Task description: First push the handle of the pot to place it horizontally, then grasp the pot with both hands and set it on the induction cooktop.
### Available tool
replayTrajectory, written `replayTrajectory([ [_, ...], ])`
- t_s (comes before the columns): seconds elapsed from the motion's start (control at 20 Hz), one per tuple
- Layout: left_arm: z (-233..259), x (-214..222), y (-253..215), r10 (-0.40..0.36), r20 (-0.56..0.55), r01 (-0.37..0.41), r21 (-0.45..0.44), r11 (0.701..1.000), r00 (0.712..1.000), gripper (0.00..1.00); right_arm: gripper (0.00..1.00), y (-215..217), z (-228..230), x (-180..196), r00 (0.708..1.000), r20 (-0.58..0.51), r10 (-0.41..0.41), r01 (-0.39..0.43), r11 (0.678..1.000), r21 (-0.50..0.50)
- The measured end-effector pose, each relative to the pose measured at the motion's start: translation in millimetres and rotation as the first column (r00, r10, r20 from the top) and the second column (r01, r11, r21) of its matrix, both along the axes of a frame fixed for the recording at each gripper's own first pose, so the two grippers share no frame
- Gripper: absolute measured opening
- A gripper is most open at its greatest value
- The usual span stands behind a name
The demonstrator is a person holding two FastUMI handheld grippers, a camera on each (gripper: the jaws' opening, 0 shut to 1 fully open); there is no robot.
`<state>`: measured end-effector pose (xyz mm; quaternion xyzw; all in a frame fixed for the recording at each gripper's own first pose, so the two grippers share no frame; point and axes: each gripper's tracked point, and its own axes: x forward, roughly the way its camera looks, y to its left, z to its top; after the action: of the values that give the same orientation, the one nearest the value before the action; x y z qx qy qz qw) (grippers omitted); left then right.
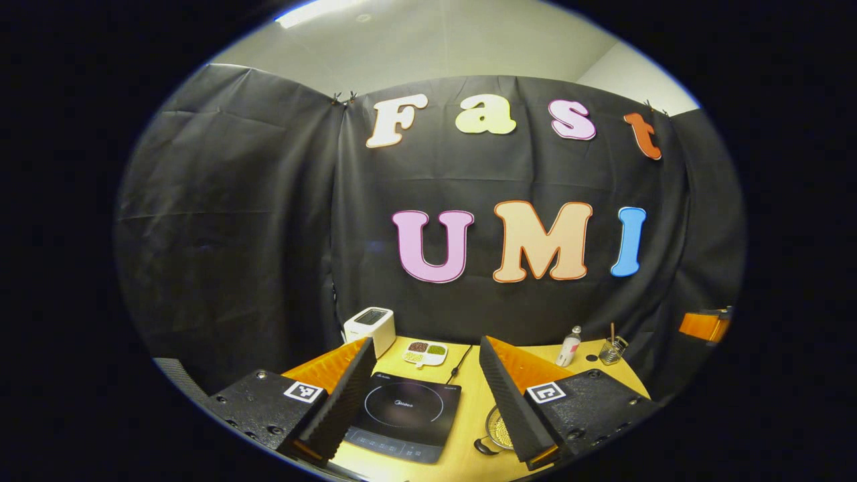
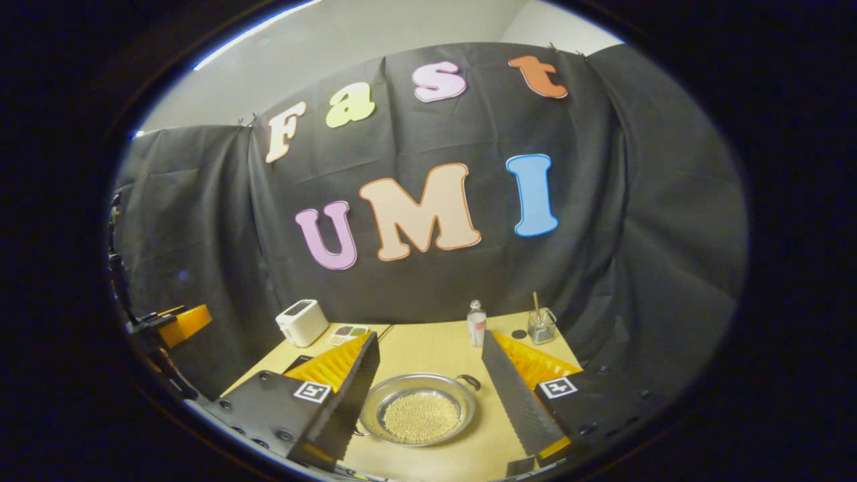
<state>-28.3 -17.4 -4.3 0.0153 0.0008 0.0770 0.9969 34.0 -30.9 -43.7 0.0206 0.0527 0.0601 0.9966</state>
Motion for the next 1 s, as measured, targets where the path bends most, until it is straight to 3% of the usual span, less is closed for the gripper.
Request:
replayTrajectory([
  [0.1,-4,-7,-1,0.015,0.002,-0.015,-0.007,1.000,1.000,0.91,0.89,-3,-4,-3,1.000,-0.005,0.022,-0.022,1.000,0.000],
  [0.2,-9,-13,1,0.032,-0.007,-0.032,-0.012,0.999,0.999,0.91,0.82,-6,-12,-1,0.999,-0.028,0.025,-0.025,1.000,-0.001],
  [0.4,-11,-22,14,0.080,-0.013,-0.080,0.004,0.997,0.997,0.95,0.00,-13,-29,5,0.997,-0.079,0.020,-0.020,1.000,0.005],
  [0.75,-23,-17,24,0.064,-0.042,-0.064,0.009,0.998,0.997,0.91,0.00,-9,-79,1,0.980,-0.199,0.001,-0.003,1.000,-0.008],
  [0.8,-24,-14,26,0.056,-0.042,-0.056,0.006,0.998,0.998,0.95,0.00,-5,-88,-2,0.975,-0.224,0.001,-0.001,1.000,-0.004],
  [0.9,-26,-7,34,0.045,-0.038,-0.045,-0.001,0.999,0.998,0.91,0.00,2,-110,-8,0.960,-0.279,-0.006,0.007,1.000,0.000],
  [1.0,-30,3,43,0.029,-0.040,-0.029,-0.012,0.999,0.999,0.95,0.00,12,-134,-14,0.942,-0.335,-0.018,0.015,1.000,-0.012],
])
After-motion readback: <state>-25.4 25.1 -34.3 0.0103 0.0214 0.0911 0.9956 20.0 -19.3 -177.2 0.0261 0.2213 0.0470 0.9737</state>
